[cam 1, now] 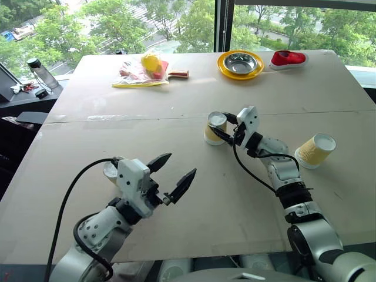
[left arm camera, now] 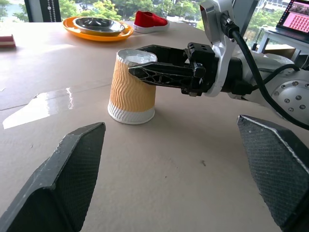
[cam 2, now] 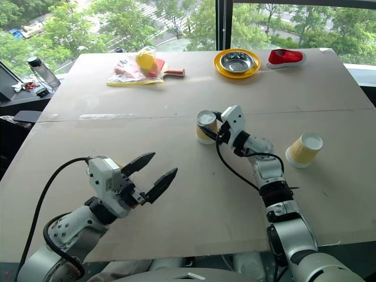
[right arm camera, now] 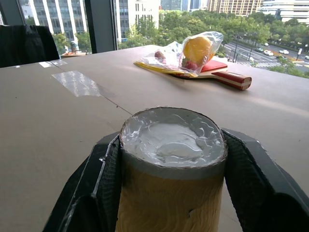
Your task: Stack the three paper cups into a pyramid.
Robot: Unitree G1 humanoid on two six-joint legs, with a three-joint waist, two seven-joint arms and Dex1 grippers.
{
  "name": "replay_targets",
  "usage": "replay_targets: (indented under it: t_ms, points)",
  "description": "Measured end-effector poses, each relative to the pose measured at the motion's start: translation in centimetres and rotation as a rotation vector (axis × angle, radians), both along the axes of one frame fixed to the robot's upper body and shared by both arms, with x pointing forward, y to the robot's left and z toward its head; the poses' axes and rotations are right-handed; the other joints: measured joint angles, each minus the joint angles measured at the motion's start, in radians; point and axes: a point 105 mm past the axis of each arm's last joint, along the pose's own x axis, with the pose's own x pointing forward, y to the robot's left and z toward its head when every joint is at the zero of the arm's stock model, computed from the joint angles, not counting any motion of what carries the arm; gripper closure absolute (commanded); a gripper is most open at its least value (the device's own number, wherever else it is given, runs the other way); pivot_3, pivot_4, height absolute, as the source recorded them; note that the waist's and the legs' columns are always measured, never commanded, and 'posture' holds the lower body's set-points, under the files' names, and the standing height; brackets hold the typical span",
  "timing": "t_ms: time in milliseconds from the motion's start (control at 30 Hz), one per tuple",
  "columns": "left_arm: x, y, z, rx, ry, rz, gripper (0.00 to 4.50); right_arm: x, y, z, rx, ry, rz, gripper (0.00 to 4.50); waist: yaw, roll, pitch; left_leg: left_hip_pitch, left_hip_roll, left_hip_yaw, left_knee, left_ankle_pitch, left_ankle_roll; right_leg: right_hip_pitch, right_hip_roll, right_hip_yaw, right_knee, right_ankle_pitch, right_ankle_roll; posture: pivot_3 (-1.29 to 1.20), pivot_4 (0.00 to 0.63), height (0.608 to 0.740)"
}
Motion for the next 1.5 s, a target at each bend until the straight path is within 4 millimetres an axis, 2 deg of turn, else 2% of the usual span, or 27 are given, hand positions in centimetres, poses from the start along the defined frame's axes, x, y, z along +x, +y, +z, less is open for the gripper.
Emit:
replay_targets:
  t_ms: [33, 167, 267, 400, 467, 567, 700, 733, 767, 800, 867, 1033, 1167, 1500]
  points:
    - [0.1, 0.2, 0.1, 0.003, -0.004, 0.007, 0.0, -0.1, 0.1, 0.0, 0.005, 0.001, 0.009, 0.04, 0.0, 0.0, 0.0, 0.0, 0.0, 0.0, 0.0, 0.0, 0.0, 0.0, 0.0, 0.0, 0.0, 0.0, 0.0, 0.0, 0.15, 0.74]
    - [0.2, 0.1, 0.4, 0.0, -0.018, -0.002, 0.0, -0.2, 0.0, 0.4, 0.029, -0.008, 0.009, 0.04, 0.001, 0.0, 0.0, 0.0, 0.0, 0.0, 0.0, 0.0, 0.0, 0.0, 0.0, 0.0, 0.0, 0.0, 0.0, 0.0, 0.15, 0.74]
    - [0.0, -0.3, 0.7, -0.012, -0.043, -0.029, 0.0, -0.9, -0.8, 0.8, 0.058, -0.045, -0.008, 0.04, 0.003, 0.0, 0.0, -0.001, 0.0, 0.0, 0.0, 0.0, 0.0, 0.0, -0.001, -0.001, -0.001, 0.0, 0.0, 0.0, 0.15, 0.74]
    - [0.4, -1.5, 1.3, -0.032, -0.073, -0.095, 0.0, -2.4, -2.8, 0.2, 0.016, -0.075, -0.036, 0.04, 0.01, 0.001, 0.001, -0.002, -0.001, -0.001, 0.0, 0.0, 0.0, -0.001, -0.002, -0.001, -0.001, 0.0, 0.0, 0.0, 0.15, 0.74]
    - [1.2, -2.2, 1.8, -0.043, -0.092, -0.131, 0.0, -3.0, -4.3, 0.7, -0.011, -0.111, -0.081, 0.04, 0.015, 0.002, 0.001, -0.002, -0.002, -0.001, 0.0, 0.001, -0.001, -0.001, -0.002, -0.001, -0.001, 0.0, 0.0, 0.0, 0.15, 0.74]
    - [2.6, -4.0, 2.8, -0.068, -0.11, -0.223, 0.0, -4.8, -7.2, 3.2, -0.024, -0.211, -0.187, 0.04, 0.019, 0.001, 0.001, -0.003, -0.002, -0.001, 0.001, 0.001, -0.001, -0.001, -0.001, -0.001, -0.001, 0.0, 0.0, 0.0, 0.15, 0.74]
    - [3.5, -5.7, 3.1, -0.055, -0.092, -0.322, 0.0, -7.2, -11.3, 4.1, -0.022, -0.231, -0.373, 0.04, 0.028, 0.001, 0.001, -0.01, -0.001, -0.002, 0.001, 0.002, -0.002, -0.007, 0.001, -0.001, 0.0, 0.0, 0.001, 0.0, 0.15, 0.74]
    - [3.6, -6.0, 3.0, -0.052, -0.085, -0.338, 0.0, -7.6, -12.1, 4.1, -0.012, -0.224, -0.416, 0.04, 0.027, 0.001, 0.001, -0.011, -0.001, -0.002, 0.002, 0.002, -0.003, -0.009, 0.001, -0.001, 0.0, 0.0, 0.001, 0.0, 0.15, 0.74]
    - [3.9, -6.7, 3.0, -0.039, -0.073, -0.374, 0.0, -8.5, -14.0, 4.0, 0.0, -0.212, -0.506, 0.04, 0.03, 0.001, 0.001, -0.012, -0.001, -0.002, 0.002, 0.002, -0.003, -0.009, 0.001, -0.001, 0.001, 0.0, 0.001, 0.0, 0.15, 0.74]
    - [3.9, -6.7, 3.1, -0.036, -0.074, -0.378, 0.0, -8.7, -14.4, 4.0, 0.0, -0.209, -0.528, 0.04, 0.03, 0.001, 0.0, -0.012, -0.001, -0.002, 0.002, 0.002, -0.003, -0.009, 0.001, -0.001, 0.0, 0.0, 0.001, 0.0, 0.15, 0.74]
    - [4.1, -7.6, 3.4, -0.008, -0.073, -0.435, 0.0, -10.1, -17.2, 3.2, -0.023, -0.179, -0.661, 0.04, 0.032, 0.001, 0.0, -0.012, -0.001, -0.002, 0.002, 0.002, -0.003, -0.009, 0.001, 0.0, 0.0, 0.0, 0.001, 0.0, 0.15, 0.74]
    - [4.1, -8.0, 3.7, 0.032, -0.073, -0.503, 0.0, -12.0, -21.4, 1.4, -0.102, -0.141, -0.904, 0.04, 0.024, 0.002, 0.0, -0.01, -0.002, 0.0, 0.002, 0.002, -0.003, -0.009, 0.003, 0.002, 0.001, 0.0, 0.001, 0.0, 0.15, 0.74]
    - [3.9, -8.1, 3.3, 0.05, -0.058, -0.53, 0.0, -12.0, -22.1, 1.1, -0.076, -0.132, -0.986, 0.04, 0.025, 0.003, -0.001, -0.01, -0.001, 0.0, 0.002, 0.002, -0.003, -0.009, 0.004, 0.002, 0.001, 0.0, 0.001, 0.0, 0.15, 0.74]
    - [4.0, -8.1, 3.3, 0.047, -0.054, -0.525, 0.0, -10.6, -22.5, -0.3, 0.006, -0.033, -1.011, 0.04, 0.029, 0.003, -0.001, -0.011, -0.001, -0.001, 0.002, 0.005, -0.007, -0.009, 0.003, 0.001, 0.001, 0.0, 0.001, 0.0, 0.15, 0.74]
